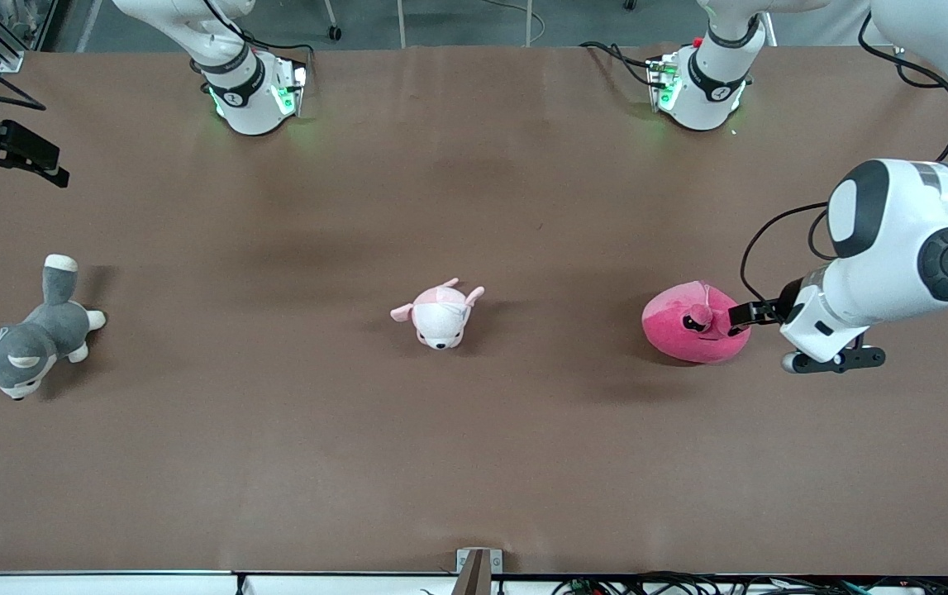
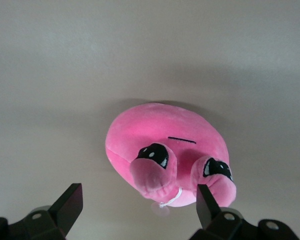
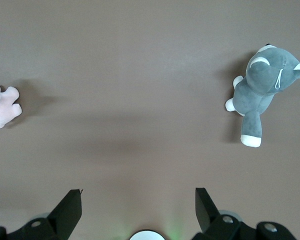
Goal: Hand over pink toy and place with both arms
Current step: 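Close the left gripper on the pink plush's eye bumps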
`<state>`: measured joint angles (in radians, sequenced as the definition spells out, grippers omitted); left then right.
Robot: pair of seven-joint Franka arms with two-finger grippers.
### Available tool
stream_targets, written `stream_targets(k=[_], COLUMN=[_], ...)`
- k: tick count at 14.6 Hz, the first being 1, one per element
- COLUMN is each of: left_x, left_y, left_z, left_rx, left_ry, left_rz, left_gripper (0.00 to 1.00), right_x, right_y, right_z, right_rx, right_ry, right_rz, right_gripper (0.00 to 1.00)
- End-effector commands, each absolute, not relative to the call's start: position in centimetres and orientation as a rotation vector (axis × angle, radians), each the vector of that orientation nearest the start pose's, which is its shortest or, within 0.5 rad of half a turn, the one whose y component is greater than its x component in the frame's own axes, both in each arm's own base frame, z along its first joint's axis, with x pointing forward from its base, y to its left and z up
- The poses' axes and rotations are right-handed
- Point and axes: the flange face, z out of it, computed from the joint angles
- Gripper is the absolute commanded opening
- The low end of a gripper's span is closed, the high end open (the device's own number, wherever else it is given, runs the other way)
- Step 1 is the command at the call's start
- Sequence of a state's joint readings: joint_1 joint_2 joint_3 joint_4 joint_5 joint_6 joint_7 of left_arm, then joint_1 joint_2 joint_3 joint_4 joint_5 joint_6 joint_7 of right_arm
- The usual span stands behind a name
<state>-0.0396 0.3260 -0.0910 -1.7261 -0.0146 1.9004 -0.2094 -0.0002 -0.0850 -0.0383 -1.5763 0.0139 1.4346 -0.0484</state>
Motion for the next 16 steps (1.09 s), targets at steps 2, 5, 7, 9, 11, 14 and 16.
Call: stream_targets(k=[2,5,7,9,11,14,16], left_x=[61.6,61.7,62.0,62.2,62.3,62.3,62.3], left_y=[-9.6,-9.6,-9.3,-9.3,-9.2,-8.9,-8.8], left_z=[36.4,34.8,34.6,34.3,34.0,33.9,33.8], left_rx=[-3.125,-3.116,-3.117,-3.119,-3.120,-3.117,-3.115], left_ry=[-0.172,-0.173,-0.178,-0.177,-0.180,-0.177,-0.157], left_rz=[0.281,0.318,0.313,0.301,0.301,0.297,0.301], left_gripper=[1.00,1.00,1.00,0.98,0.92,0.76,0.64], right_x=[50.7,50.7,50.6,50.6,50.6,50.6,50.7], right_y=[-1.8,-1.9,-1.9,-1.9,-1.9,-1.9,-1.9], right_z=[66.7,66.7,66.6,66.6,66.6,66.9,66.9], right_rx=[-3.118,-3.118,-3.118,-3.117,-3.117,-3.118,-3.118], right_ry=[-0.025,-0.023,-0.018,-0.018,-0.018,-0.018,-0.018], right_rz=[0.056,0.058,0.068,0.078,0.078,0.066,0.066], right_gripper=[1.00,1.00,1.00,1.00,1.00,1.00,1.00])
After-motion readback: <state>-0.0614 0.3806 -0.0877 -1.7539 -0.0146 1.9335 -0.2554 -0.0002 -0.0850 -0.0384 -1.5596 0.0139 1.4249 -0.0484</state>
